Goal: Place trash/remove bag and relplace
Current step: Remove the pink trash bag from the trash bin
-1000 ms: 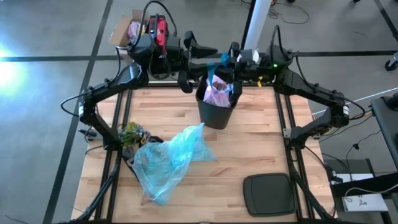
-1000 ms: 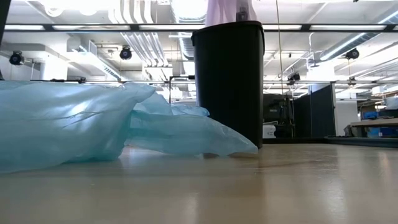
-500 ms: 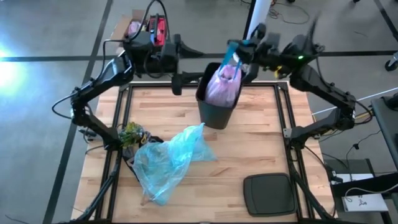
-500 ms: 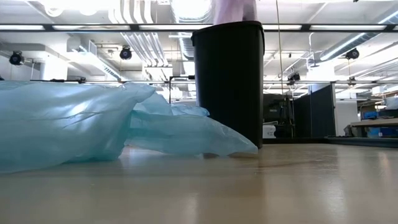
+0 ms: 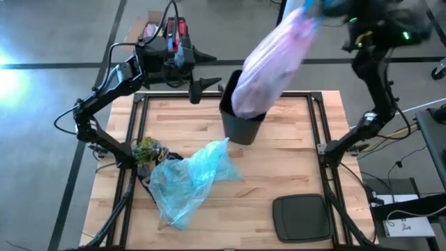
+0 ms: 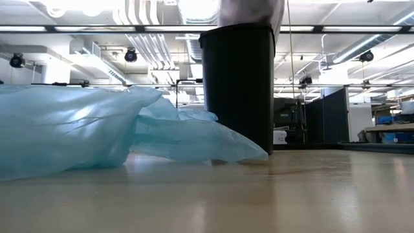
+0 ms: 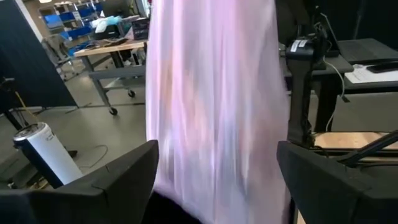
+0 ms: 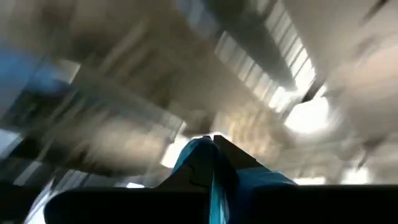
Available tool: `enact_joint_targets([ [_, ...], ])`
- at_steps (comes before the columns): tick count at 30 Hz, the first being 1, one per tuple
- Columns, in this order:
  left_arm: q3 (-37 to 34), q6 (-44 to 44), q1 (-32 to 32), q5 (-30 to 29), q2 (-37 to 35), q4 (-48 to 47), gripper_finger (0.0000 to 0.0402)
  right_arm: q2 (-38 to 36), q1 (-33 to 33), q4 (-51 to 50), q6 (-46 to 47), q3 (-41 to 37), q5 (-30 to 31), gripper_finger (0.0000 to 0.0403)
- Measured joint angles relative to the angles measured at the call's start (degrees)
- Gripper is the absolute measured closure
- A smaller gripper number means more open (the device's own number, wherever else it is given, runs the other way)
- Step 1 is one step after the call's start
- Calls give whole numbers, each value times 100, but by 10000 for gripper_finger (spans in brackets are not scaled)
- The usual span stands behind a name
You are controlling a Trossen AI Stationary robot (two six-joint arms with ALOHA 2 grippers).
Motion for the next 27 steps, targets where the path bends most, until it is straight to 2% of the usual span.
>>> enact_joint_targets([
  [1,0,-4,0,0,6,-15,90,-58,-78,1042,-96,-216,122,403],
  [4,-12,-11,0,-22,18,-140,90,-44,-397,3086,-172,-356,827,403],
  [7,-40,-13,0,2,40,-192,91,-66,-716,3518,40,-158,1499,403],
  [15,-83,-34,0,4,40,-391,91,-468,-1018,2810,-13,30,1482,403],
  [24,-86,160,7,5,40,-353,91,-609,-1018,-403,-70,30,1556,403],
  [27,-86,160,11,4,41,-355,91,-579,-1018,-1451,-139,9,1749,403],
])
